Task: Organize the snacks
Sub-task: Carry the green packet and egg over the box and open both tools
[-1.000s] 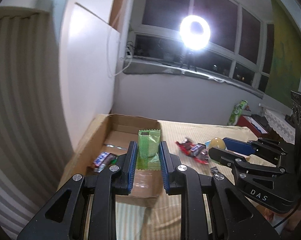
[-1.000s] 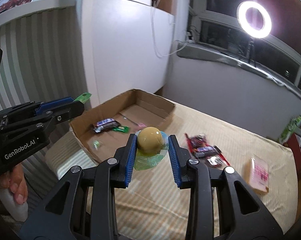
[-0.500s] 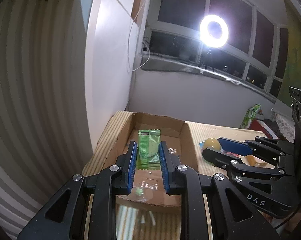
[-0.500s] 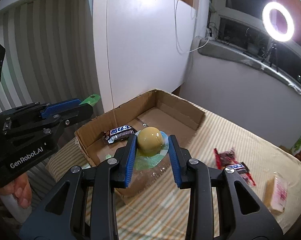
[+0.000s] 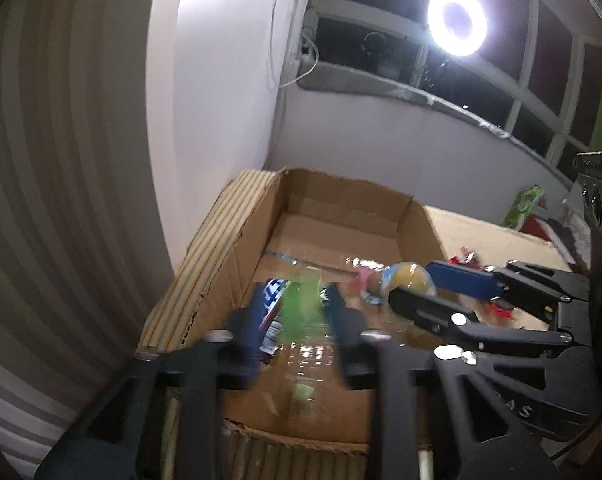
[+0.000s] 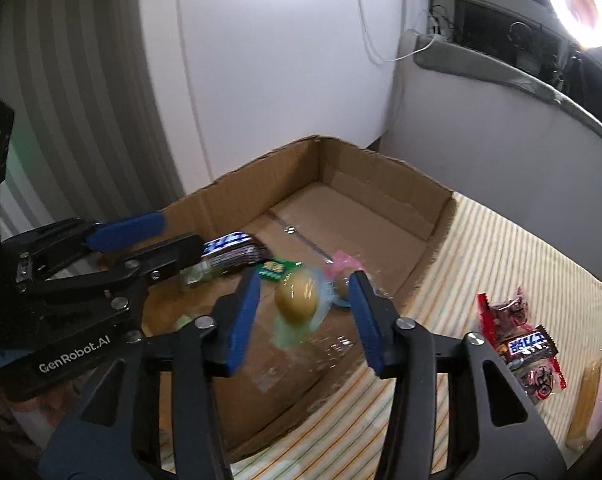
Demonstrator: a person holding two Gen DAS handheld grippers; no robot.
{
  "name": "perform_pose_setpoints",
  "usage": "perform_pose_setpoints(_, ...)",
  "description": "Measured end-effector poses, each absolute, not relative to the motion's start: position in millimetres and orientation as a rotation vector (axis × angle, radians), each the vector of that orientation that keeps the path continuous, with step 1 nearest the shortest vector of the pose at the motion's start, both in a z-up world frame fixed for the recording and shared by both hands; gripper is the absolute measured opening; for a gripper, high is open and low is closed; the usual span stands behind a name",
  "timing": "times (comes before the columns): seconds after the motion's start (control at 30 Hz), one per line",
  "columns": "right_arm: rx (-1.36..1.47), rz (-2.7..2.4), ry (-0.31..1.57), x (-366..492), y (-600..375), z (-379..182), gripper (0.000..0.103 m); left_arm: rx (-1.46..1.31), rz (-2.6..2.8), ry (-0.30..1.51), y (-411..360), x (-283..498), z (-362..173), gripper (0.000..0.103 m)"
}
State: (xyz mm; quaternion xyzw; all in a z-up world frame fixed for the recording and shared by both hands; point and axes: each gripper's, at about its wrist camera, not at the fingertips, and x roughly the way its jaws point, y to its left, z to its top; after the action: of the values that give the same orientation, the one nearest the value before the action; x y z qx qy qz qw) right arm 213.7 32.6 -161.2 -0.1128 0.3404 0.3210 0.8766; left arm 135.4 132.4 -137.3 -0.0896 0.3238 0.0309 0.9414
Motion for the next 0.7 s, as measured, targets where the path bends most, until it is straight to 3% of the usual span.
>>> perform_pose_setpoints(0.03, -0.237, 0.667, 0.71, 214.6, 31.0, -160.7, 0.049, -0.181, 0.092, 0.659, 132.8, 136.4, -138.5, 0.051)
perform_pose_setpoints(0.1, -0.24, 0.665, 0.703, 214.9, 29.9, -159.4, 0.049, -0.188, 0.093, 0.654, 134.0, 137.2, -138.4, 0.056)
perform_pose_setpoints(0.7, -0.233, 0.66, 0.6, 166.2, 14.5, -113.1, 0.049, -0.156, 0.12, 0.549, 128.2, 92.8, -92.8, 0.063)
